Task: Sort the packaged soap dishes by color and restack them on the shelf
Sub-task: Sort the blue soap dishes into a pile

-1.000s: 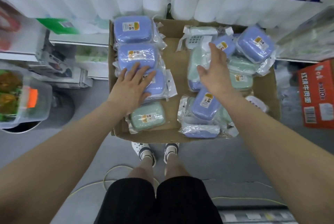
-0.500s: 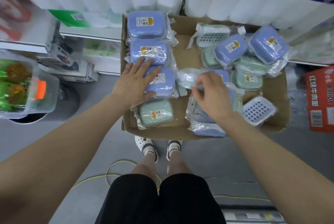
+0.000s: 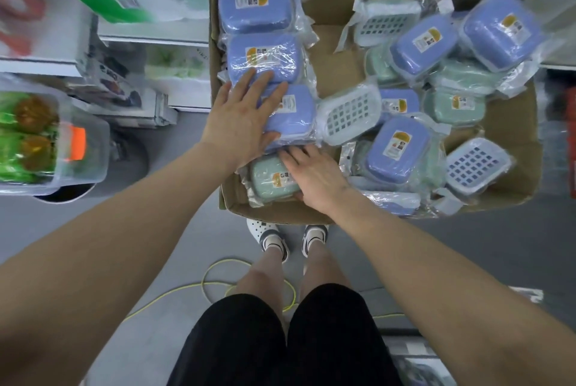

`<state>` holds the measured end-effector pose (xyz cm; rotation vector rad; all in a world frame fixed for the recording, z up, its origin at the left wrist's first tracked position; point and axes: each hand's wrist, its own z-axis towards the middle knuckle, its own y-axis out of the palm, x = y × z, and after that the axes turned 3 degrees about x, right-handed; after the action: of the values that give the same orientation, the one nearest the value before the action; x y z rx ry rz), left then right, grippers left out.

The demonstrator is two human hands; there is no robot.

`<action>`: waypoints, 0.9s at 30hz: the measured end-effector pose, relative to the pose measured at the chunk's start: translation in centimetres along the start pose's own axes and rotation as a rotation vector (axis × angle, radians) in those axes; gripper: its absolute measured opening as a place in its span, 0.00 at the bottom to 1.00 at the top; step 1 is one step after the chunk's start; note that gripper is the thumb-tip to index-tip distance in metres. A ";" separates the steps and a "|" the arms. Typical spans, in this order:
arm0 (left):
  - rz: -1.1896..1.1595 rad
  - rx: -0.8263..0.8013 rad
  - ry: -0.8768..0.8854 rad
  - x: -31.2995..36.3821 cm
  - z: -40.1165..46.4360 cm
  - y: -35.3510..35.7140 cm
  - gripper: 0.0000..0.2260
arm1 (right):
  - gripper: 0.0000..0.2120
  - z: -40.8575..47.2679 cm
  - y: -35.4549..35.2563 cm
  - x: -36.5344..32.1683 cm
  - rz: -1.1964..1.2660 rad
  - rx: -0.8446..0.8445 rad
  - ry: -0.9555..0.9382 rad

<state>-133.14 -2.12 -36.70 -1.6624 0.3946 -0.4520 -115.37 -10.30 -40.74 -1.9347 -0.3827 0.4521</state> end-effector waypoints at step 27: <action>0.025 -0.042 -0.348 6.6 2.3 -0.9 0.30 | 0.41 -5.0 -14.1 25.1 0.281 -0.043 0.352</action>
<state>-126.33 -3.34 -35.64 -1.7349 0.1672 -0.1305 -91.78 2.67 -29.37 -2.0701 0.1094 0.2743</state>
